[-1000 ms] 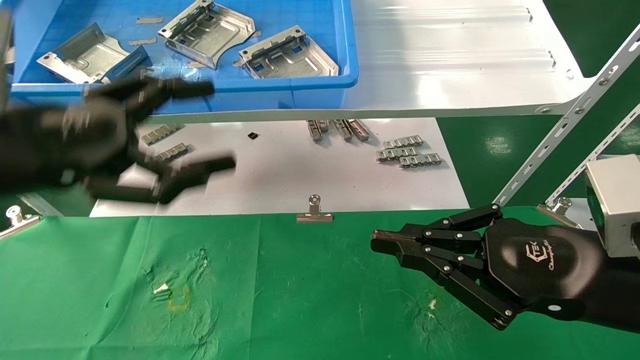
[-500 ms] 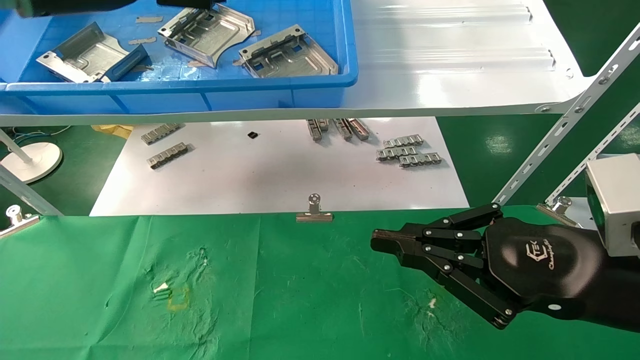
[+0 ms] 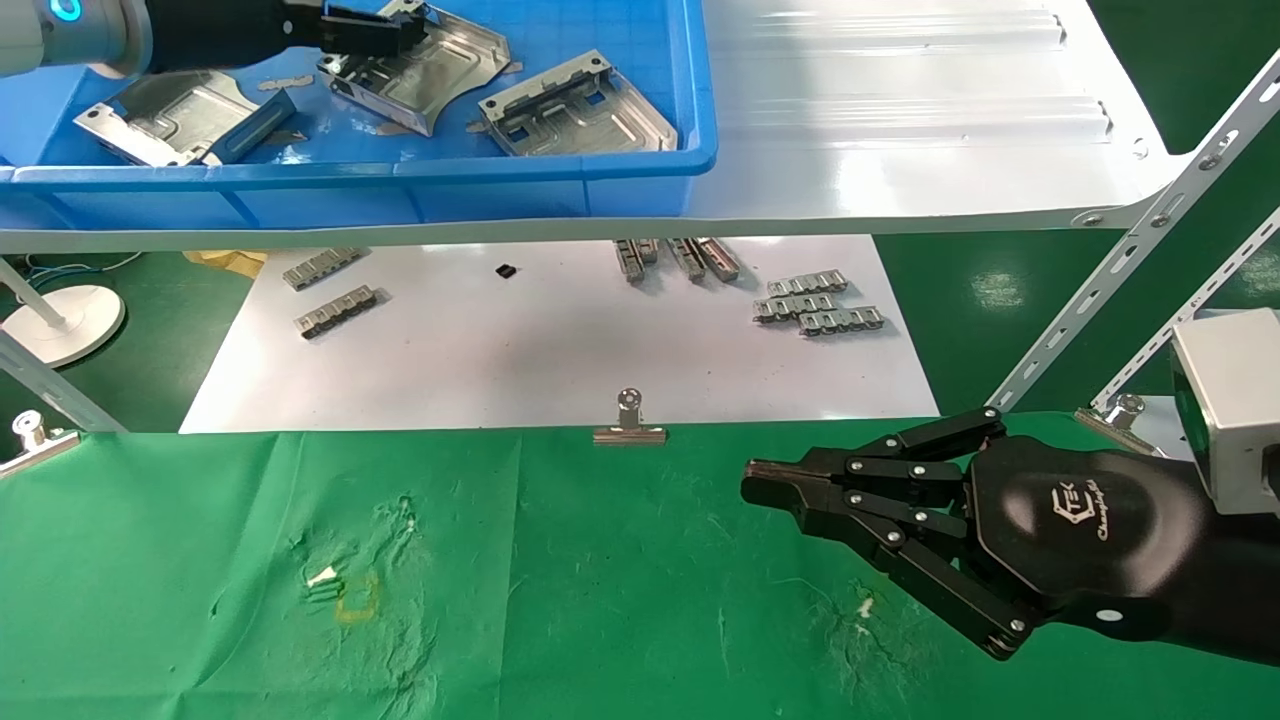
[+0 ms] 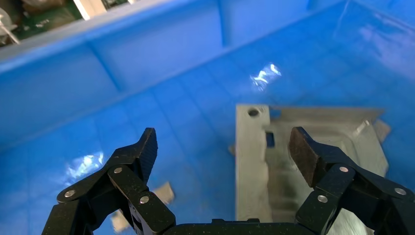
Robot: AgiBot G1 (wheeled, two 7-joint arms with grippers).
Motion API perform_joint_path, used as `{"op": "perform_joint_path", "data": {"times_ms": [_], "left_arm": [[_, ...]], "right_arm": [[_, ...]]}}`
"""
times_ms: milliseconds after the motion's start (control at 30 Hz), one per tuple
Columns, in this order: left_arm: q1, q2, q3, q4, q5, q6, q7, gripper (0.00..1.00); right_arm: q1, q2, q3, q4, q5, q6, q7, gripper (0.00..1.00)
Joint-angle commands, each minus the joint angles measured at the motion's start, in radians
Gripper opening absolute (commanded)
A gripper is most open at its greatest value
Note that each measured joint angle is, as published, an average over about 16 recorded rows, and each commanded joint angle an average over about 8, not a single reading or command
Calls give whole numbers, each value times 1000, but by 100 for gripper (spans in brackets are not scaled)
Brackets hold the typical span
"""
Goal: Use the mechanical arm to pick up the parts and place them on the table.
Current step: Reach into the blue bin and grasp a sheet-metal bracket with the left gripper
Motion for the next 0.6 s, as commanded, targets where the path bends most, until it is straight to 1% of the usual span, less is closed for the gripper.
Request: {"op": "perform_joint_path", "data": {"times_ms": [33, 600], "left_arm": [[-5, 3, 4, 17, 6, 5, -5, 0], [-8, -14, 22, 22, 31, 62, 63, 0]], "right_arm": [[0, 0, 0, 0, 0, 0, 0, 100], [0, 0, 0, 0, 0, 0, 0, 100]]}}
